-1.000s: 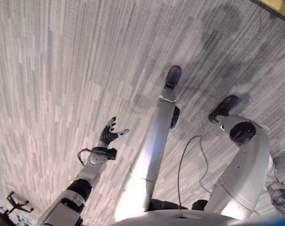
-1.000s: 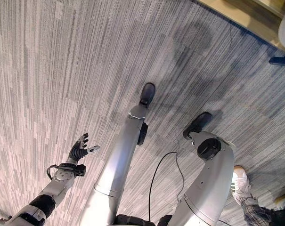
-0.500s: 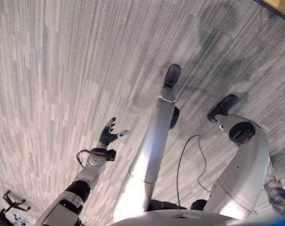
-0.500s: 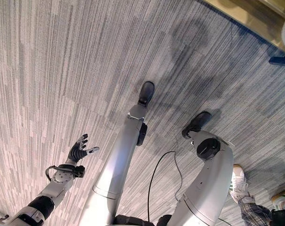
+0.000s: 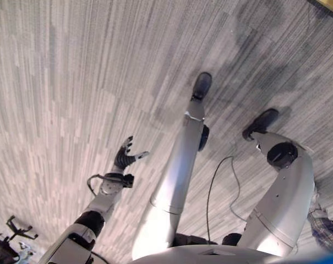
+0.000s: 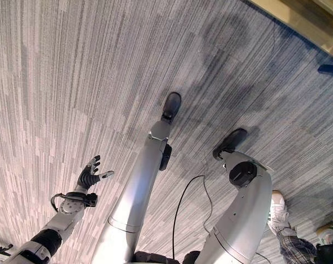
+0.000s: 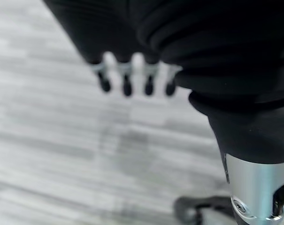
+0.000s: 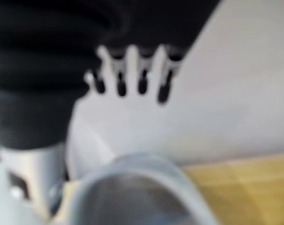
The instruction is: Arrange the slippers neatly on the shoe rack.
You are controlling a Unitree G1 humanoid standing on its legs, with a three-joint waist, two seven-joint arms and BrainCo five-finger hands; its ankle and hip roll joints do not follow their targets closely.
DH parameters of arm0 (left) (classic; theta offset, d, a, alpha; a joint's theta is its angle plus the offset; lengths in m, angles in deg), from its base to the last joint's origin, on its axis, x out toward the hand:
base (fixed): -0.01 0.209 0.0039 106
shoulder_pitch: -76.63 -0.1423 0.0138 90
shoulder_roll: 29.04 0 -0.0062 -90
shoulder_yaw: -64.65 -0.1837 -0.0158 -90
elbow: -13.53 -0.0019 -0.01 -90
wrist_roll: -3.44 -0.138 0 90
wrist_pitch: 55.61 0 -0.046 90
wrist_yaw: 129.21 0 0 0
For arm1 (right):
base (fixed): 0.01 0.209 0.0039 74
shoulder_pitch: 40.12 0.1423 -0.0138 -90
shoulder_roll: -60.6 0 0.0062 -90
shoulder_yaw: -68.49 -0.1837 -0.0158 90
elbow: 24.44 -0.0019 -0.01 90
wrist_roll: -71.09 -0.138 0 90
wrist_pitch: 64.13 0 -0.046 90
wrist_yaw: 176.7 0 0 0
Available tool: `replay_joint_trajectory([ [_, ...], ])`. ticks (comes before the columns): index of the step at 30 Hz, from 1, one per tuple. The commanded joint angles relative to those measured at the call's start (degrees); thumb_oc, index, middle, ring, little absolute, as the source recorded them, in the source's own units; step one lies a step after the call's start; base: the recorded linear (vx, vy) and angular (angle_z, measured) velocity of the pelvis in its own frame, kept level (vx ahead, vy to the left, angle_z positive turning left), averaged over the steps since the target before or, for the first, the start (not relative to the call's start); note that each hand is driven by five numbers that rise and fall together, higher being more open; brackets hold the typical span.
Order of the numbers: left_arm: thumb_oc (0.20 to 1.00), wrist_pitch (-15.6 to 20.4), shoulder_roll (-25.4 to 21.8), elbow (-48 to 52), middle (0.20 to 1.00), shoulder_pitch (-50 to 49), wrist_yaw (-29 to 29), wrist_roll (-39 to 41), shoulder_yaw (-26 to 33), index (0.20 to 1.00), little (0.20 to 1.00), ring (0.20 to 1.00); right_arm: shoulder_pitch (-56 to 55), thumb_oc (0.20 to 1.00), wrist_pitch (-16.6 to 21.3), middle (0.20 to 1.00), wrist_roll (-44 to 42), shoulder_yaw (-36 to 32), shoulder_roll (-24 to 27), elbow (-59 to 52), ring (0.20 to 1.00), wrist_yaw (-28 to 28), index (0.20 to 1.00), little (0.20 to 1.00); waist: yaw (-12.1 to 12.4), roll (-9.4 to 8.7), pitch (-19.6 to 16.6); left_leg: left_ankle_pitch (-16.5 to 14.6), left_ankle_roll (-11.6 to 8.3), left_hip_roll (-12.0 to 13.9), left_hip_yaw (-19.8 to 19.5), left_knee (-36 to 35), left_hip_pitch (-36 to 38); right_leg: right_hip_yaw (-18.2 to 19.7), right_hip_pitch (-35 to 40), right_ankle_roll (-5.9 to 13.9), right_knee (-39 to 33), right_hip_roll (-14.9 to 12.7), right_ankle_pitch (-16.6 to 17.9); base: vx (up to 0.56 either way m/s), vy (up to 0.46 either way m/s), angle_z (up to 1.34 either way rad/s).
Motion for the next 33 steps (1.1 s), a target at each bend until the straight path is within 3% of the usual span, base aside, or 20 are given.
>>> replay_joint_trajectory([
  [1, 1.0, -0.8, 0.1, -4.1, 1.0, -4.5, 0.1, -1.4, 2.9, 1.0, 1.0, 1.0, 2.7, 1.0, 1.6, 1.0, -4.3, 1.0, 1.3, -2.2, 1.0, -1.1, 1.0, 1.0, 0.4, 0.91, 0.4, -8.4, 0.06, 2.0, -1.9, 1.2, 2.4, 5.5, 6.7, 2.75, -3.6, 1.9, -1.9, 0.0, 0.016, 0.05],
  [6, 1.0, -1.4, 1.3, -8.1, 1.0, -3.2, 0.9, -2.1, 2.7, 1.0, 1.0, 1.0, 2.8, 1.0, 1.8, 1.0, -7.2, -0.3, -1.1, -0.4, 1.0, -0.4, 1.0, 1.0, 0.0, 0.51, 0.4, -8.3, 0.05, 2.2, -1.7, 0.7, 2.4, 5.5, 6.7, 2.74, -3.9, 2.0, -1.7, 0.0, 0.0, 0.0],
  [18, 1.0, -1.9, 3.5, -11.5, 1.0, 0.3, 3.3, -2.7, 3.0, 1.0, 1.0, 1.0, -5.9, 1.0, 3.4, 1.0, -12.0, -14.8, -4.5, -5.4, 1.0, -5.8, 1.0, 1.0, -0.5, 0.32, 0.4, -7.1, -0.17, 2.4, -1.4, -1.7, 2.4, 4.4, 7.5, 3.19, -6.5, 3.2, -1.0, 0.0, 0.004, 0.0],
  [23, 1.0, -2.4, 5.0, -11.7, 1.0, 1.5, 4.0, -3.4, 2.7, 1.0, 1.0, 1.0, -13.0, 1.0, 3.7, 1.0, -12.0, -23.9, -8.2, -10.2, 1.0, -8.9, 1.0, 1.0, -1.1, 0.71, 0.1, -6.4, -0.05, 2.4, -1.5, -3.1, 2.4, 4.5, 7.6, 3.55, -7.6, 3.7, -0.6, -0.03, 0.035, -0.05],
  [33, 1.0, -2.8, 6.3, -11.9, 1.0, 3.1, 4.5, -4.1, 2.5, 1.0, 1.0, 1.0, -23.3, 1.0, 5.4, 1.0, -13.0, -32.7, -15.2, -13.3, 1.0, -8.6, 1.0, 1.0, -1.6, 0.57, -0.8, -5.4, 0.21, 2.4, -1.6, -5.3, 2.4, 4.2, 7.5, 3.79, -9.3, 4.7, 0.0, -0.02, 0.008, -0.01],
])
